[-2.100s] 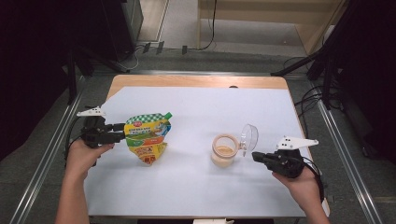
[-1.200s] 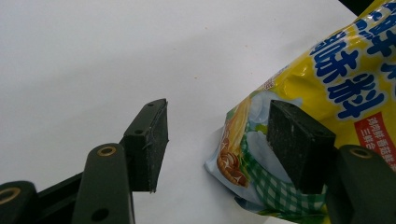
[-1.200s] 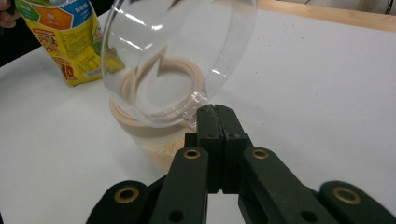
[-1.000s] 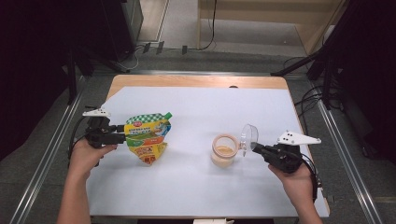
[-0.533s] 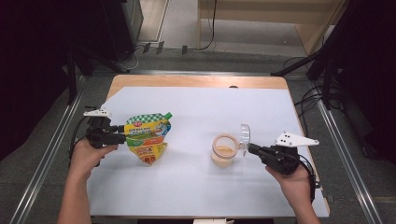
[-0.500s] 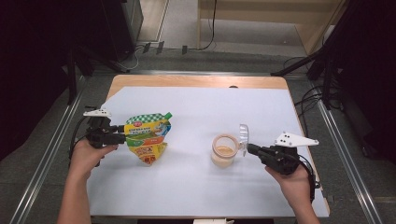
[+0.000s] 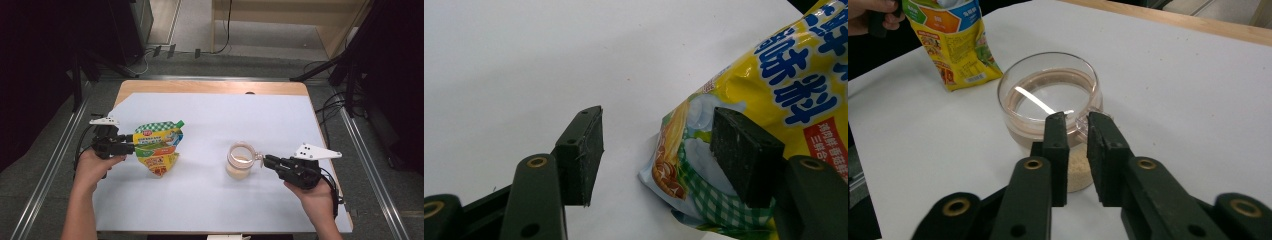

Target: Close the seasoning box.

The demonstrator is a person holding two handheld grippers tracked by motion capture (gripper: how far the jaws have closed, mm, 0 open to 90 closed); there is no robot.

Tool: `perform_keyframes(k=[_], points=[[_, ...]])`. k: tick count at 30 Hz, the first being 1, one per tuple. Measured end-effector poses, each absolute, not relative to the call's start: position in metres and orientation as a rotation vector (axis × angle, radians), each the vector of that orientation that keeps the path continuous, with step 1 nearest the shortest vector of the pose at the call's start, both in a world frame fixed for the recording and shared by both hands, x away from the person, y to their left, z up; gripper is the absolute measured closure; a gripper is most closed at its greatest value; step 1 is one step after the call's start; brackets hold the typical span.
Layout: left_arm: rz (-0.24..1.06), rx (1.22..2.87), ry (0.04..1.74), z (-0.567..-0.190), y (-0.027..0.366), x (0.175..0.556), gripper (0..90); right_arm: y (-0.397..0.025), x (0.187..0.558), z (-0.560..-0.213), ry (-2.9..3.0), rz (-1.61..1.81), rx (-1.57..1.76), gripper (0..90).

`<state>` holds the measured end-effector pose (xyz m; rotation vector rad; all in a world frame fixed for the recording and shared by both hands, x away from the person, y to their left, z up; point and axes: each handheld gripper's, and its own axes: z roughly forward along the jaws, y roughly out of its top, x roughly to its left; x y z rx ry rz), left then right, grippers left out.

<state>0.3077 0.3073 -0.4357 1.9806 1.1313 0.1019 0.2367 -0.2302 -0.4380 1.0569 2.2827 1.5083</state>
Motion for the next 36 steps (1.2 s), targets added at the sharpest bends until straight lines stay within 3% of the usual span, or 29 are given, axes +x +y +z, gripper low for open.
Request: perform_keyframes(k=[17,36], points=[[0.104,1.986,1.133,-0.436,0.307,0.308,38.5,-0.251,0.248,-0.457,2.282,1.477,1.121,52.2],[0.107,1.984,1.135,-0.437,0.307,0.308,38.5,-0.273,0.274,-0.48,2.188,1.385,1.238,36.3]])
